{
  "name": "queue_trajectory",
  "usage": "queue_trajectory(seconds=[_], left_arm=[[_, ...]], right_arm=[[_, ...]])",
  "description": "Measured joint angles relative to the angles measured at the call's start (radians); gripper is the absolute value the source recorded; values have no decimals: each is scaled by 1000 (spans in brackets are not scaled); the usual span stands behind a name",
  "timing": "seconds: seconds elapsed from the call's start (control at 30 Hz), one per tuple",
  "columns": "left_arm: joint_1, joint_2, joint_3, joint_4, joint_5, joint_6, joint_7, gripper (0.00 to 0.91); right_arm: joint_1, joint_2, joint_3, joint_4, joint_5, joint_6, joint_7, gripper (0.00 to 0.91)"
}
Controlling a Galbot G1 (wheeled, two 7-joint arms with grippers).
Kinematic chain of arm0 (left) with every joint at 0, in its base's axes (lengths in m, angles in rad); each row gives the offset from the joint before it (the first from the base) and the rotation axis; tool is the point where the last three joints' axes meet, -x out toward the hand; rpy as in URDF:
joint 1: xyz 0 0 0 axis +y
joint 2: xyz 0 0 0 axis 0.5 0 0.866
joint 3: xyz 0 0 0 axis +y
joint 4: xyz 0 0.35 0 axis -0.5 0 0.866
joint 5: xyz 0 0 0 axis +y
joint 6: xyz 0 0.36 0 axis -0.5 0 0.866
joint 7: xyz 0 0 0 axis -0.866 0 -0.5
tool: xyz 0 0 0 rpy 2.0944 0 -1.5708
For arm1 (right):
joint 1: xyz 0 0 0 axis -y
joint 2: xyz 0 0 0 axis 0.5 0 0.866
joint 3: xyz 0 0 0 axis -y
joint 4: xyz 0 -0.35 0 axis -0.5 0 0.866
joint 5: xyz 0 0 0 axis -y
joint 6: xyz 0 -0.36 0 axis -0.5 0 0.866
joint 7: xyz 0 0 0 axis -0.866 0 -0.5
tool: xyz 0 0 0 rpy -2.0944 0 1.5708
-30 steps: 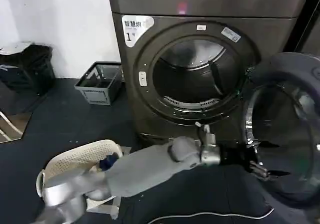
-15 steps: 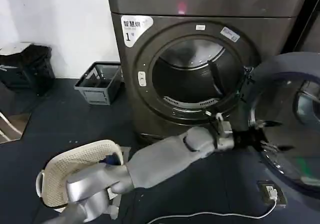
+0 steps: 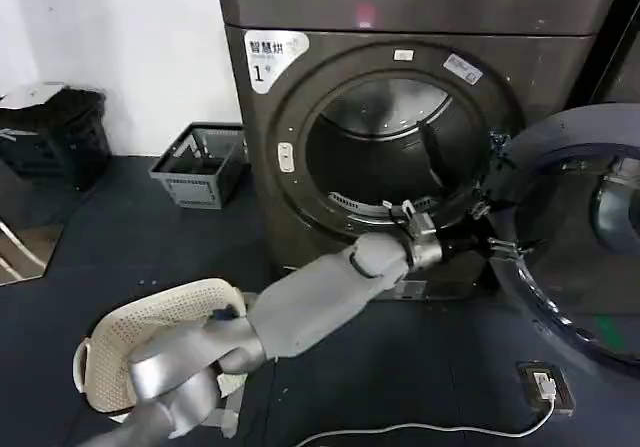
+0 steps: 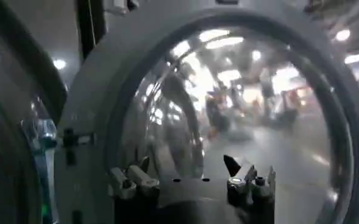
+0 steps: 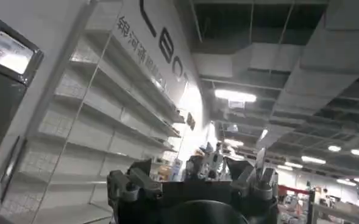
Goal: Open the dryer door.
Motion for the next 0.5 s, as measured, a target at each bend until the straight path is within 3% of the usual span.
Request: queue_trajectory(seconds=[0.13,0.27,0.5], left_arm=[[13,0,-3,-68,79,-104,-121,907],[36,3,-37,-139,157,-125,-271,907],[74,213,-59,-288,110,-126,-337,907]], right_arm=[[4,-6,-2,-2,-1,1,-2,907],[8,-10,-11,2,-3,1,-5,907],[16,-21,-16,-2,-7,1,-7,907]])
